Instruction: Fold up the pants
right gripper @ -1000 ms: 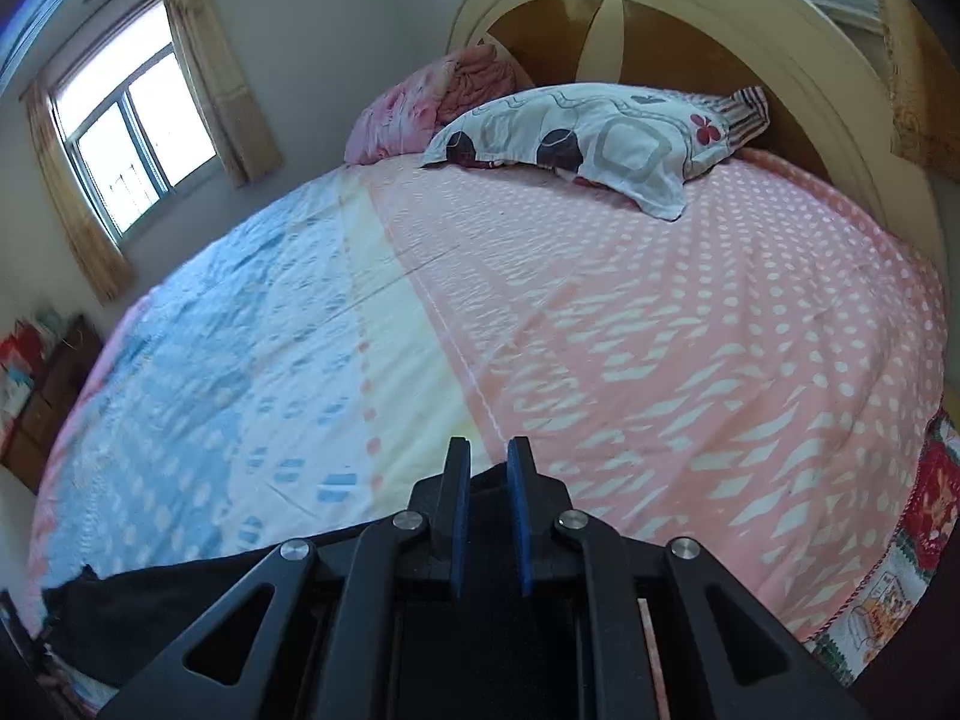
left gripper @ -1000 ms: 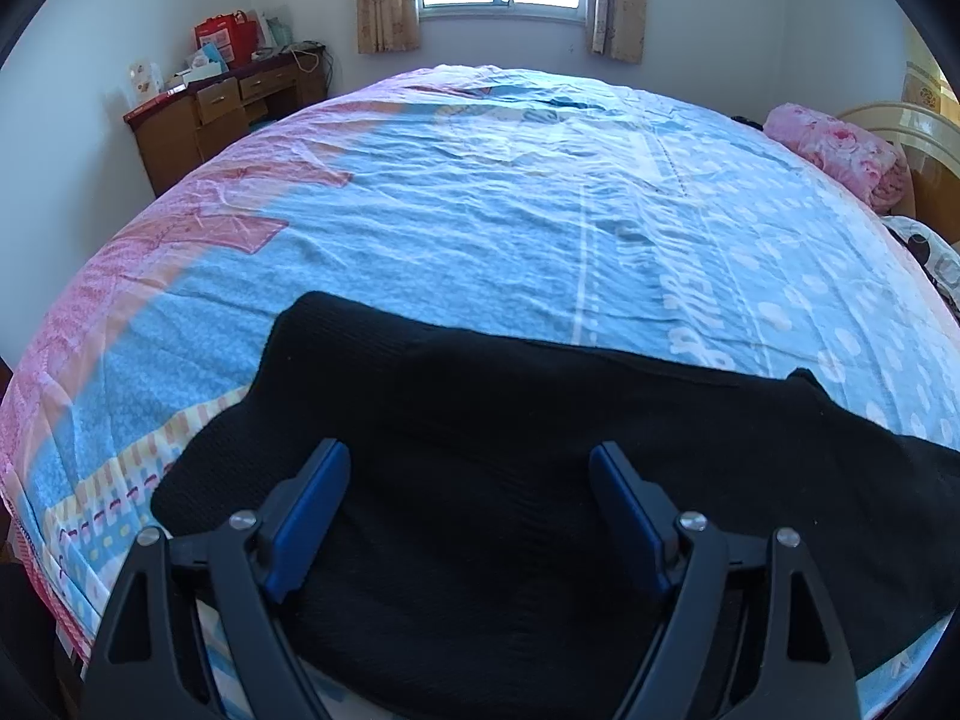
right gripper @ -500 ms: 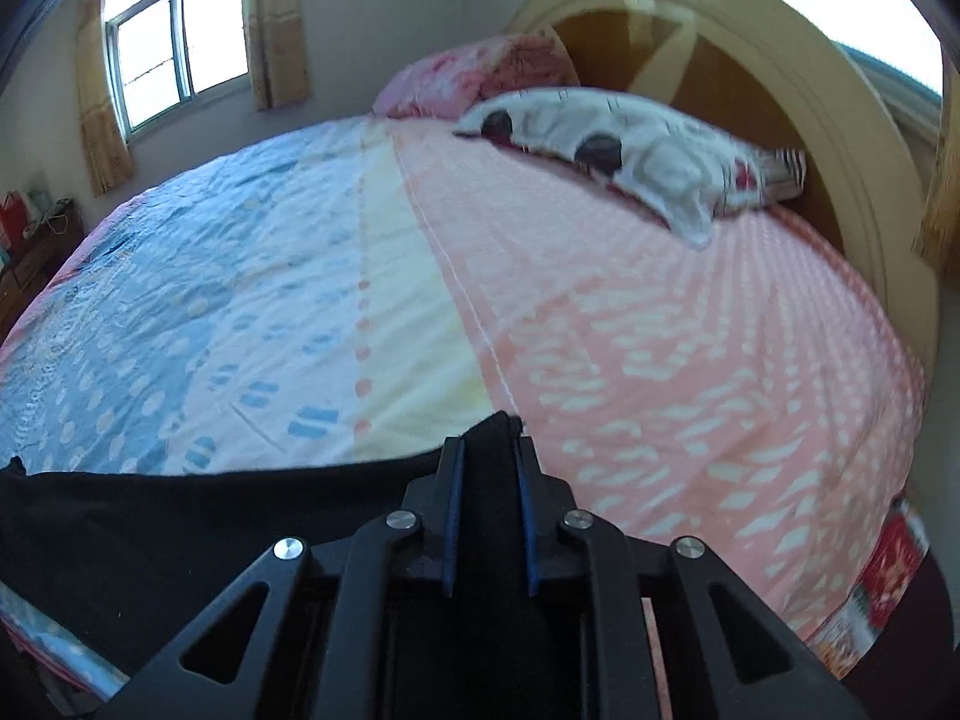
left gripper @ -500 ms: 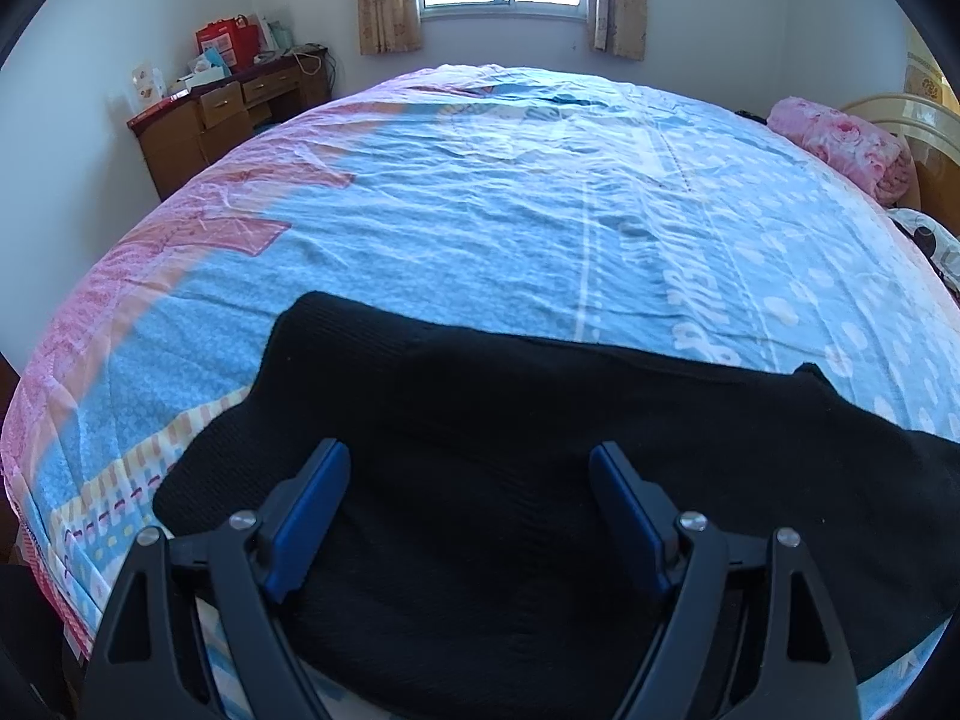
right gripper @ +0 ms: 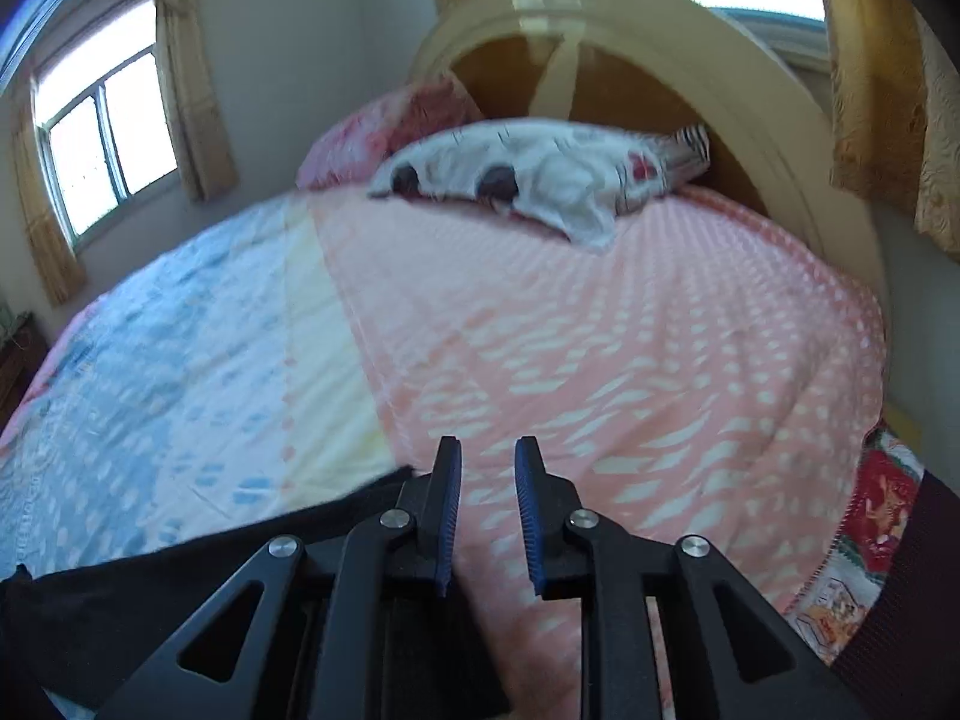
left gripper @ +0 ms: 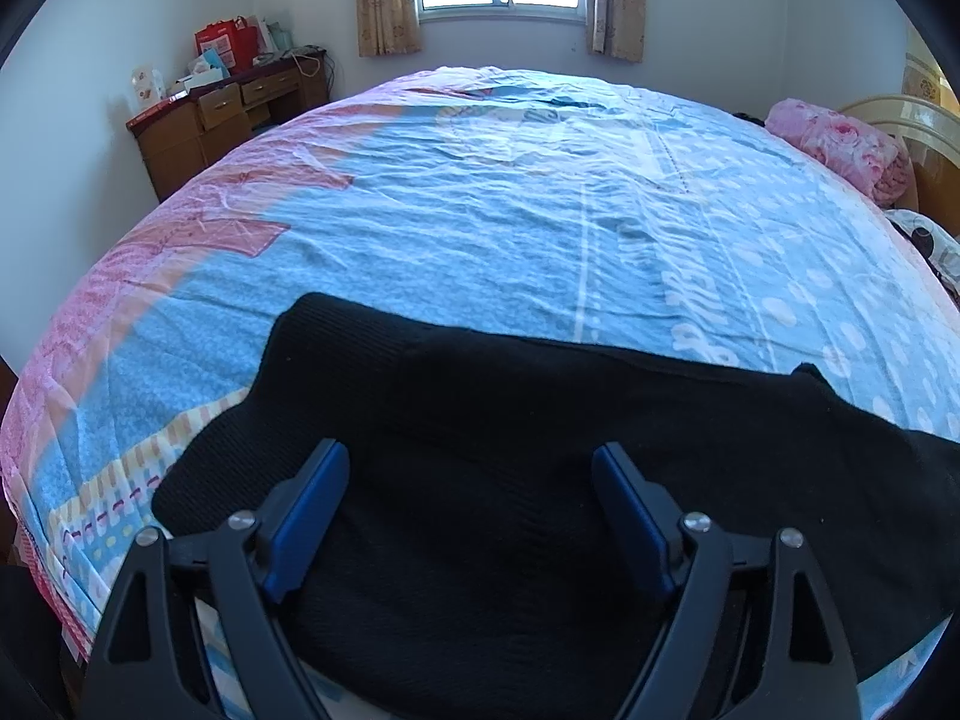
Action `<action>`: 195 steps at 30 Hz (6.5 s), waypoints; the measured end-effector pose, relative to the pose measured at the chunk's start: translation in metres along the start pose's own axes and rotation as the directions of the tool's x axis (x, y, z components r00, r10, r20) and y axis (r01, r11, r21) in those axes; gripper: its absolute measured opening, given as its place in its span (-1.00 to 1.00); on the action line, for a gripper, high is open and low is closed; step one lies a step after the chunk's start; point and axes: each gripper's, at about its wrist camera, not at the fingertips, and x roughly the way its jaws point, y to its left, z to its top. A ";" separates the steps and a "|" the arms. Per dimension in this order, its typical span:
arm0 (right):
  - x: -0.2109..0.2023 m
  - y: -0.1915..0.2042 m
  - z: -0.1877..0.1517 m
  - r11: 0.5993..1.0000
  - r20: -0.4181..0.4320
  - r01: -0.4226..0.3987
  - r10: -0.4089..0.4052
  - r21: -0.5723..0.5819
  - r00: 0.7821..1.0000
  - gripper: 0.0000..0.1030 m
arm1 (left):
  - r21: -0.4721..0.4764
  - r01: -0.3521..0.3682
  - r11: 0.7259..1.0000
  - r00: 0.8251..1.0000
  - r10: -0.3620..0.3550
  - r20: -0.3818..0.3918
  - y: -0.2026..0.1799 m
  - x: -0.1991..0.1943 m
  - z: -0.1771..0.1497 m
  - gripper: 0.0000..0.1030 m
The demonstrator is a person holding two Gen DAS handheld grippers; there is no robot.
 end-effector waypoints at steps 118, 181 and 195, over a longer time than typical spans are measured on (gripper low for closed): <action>-0.059 0.399 -0.246 0.546 0.047 -0.124 0.289 -0.828 0.956 -0.76 | -0.014 0.158 0.987 0.986 -0.157 0.062 -0.029 -0.064 -0.044 0.94; 0.011 0.250 -0.109 0.932 -0.136 -0.215 0.182 -0.290 0.974 0.42 | 0.206 0.377 0.903 0.925 -0.360 -0.118 -0.225 -0.026 -0.024 0.64; -0.033 0.258 -0.104 0.925 0.079 -0.172 0.211 -0.340 0.974 0.42 | 0.160 0.326 0.932 0.945 -0.319 -0.068 -0.214 -0.022 -0.025 0.51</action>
